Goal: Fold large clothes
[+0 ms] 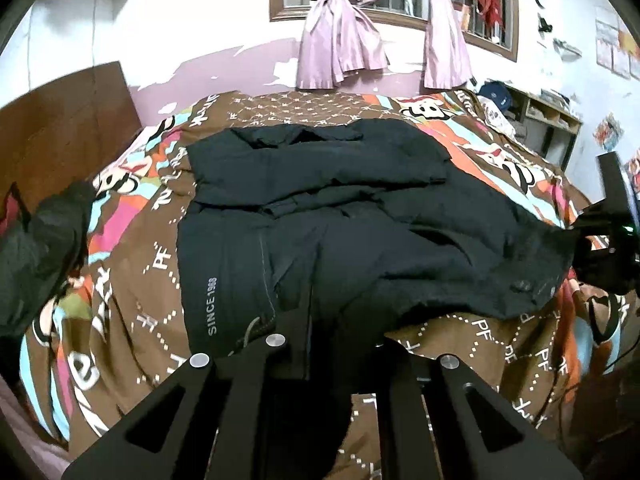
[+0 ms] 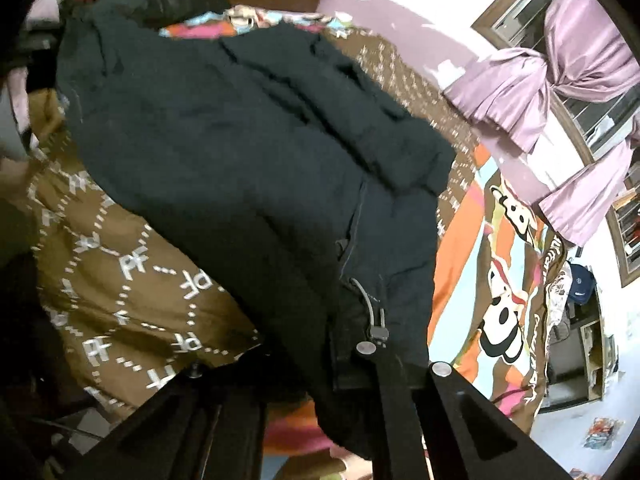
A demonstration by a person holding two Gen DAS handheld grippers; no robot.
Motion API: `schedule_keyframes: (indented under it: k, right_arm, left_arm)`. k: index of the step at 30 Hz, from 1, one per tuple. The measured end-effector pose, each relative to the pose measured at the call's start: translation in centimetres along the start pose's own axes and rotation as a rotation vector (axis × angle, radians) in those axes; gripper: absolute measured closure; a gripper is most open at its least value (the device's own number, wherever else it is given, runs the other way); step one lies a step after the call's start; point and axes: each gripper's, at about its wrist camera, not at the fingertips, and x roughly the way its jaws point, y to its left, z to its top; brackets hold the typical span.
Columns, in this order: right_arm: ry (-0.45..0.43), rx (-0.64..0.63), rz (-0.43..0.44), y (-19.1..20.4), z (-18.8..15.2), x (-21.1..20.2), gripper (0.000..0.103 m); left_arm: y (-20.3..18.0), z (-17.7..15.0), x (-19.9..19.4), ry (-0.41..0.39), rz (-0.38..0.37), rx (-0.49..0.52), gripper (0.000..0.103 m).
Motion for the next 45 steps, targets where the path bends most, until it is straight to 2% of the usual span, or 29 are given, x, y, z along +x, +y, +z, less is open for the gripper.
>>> schedule_keyframes:
  k: [5,10,15,21,24,29,32,38,45]
  right_arm:
    - [-0.044,-0.048,0.038,-0.2,0.7,-6.1,0.097]
    - [-0.07,-0.132,0.033,0.3,1.2,-11.7,0.097]
    - [-0.053,-0.117,0.036,0.6,2.2,-13.6,0.097]
    - [-0.06,-0.062,0.002,-1.2,4.0,-11.6,0.097]
    - [-0.062,-0.02,-0.014,-3.0,5.0,-9.9,0.097]
    - [-0.097,0.043,-0.085,-5.9,7.2,-6.6,0.096]
    - [-0.12,0.072,-0.119,-7.6,8.8,-5.2,0.096]
    - [-0.126,0.064,-0.158,-11.1,13.2,-0.6,0.096]
    - [-0.129,0.084,-0.172,-12.7,18.1,7.2,0.096]
  left_arm:
    - [-0.7,0.0,-3.0,-0.039,0.003,0.044,0.098]
    - [-0.6,0.7,-8.1,-0.061,-0.02,0.067,0.098]
    - [-1.0,1.4,-12.3,-0.052,-0.025,0.119,0.098]
    - [-1.7,3.7,-12.4,0.021,0.015,0.19,0.098]
    - [-2.7,4.7,-10.9,0.029,0.067,0.289,0.098]
    - [-2.6,6.5,-8.0,0.061,0.072,0.347,0.098]
    - [-2.5,8.6,-6.0,0.031,0.105,0.39,0.098]
    - [0.3,12.2,-2.1,-0.069,0.142,0.351,0.098]
    - [5.3,15.3,3.8,-0.079,0.182,0.304,0.098]
